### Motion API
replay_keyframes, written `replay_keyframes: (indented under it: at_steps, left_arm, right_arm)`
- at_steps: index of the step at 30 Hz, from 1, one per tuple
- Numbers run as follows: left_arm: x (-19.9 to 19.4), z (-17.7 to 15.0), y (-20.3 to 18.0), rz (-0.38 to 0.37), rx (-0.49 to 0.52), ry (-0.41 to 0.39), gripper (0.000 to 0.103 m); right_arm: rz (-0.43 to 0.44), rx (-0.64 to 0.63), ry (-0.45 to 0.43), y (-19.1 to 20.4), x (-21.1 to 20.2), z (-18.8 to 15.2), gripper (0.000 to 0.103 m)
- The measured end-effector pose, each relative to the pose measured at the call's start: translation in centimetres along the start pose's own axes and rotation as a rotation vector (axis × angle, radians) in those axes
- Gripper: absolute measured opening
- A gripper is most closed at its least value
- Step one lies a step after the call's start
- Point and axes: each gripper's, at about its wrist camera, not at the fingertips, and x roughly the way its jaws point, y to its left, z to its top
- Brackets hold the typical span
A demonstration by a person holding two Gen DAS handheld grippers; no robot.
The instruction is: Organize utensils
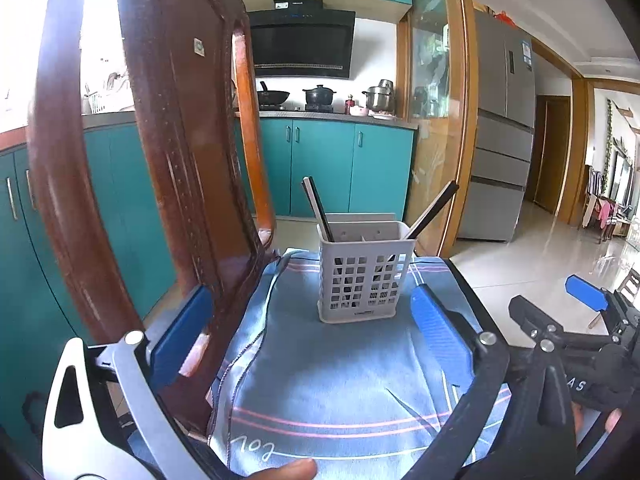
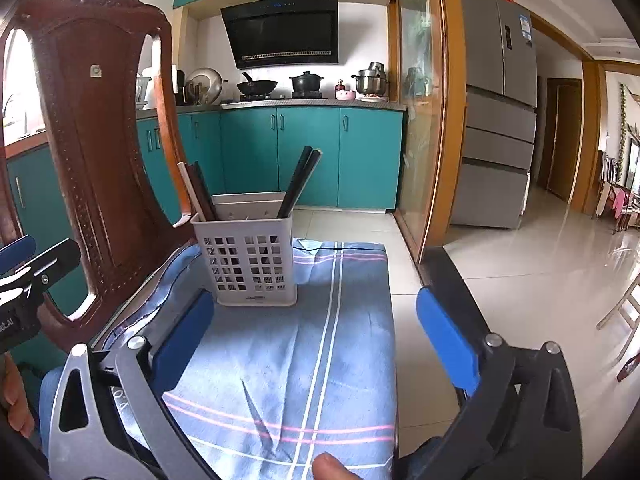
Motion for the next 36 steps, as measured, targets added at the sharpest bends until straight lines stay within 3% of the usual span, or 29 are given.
replay_keyframes:
  at_steps: [36]
  left_arm:
    - [0.2,-0.1,0.1,0.002,0.033,0.022,0.099]
  right_arm:
    - [-0.014,-0.037,-0.028,1.2,-0.8,0.0,0.1]
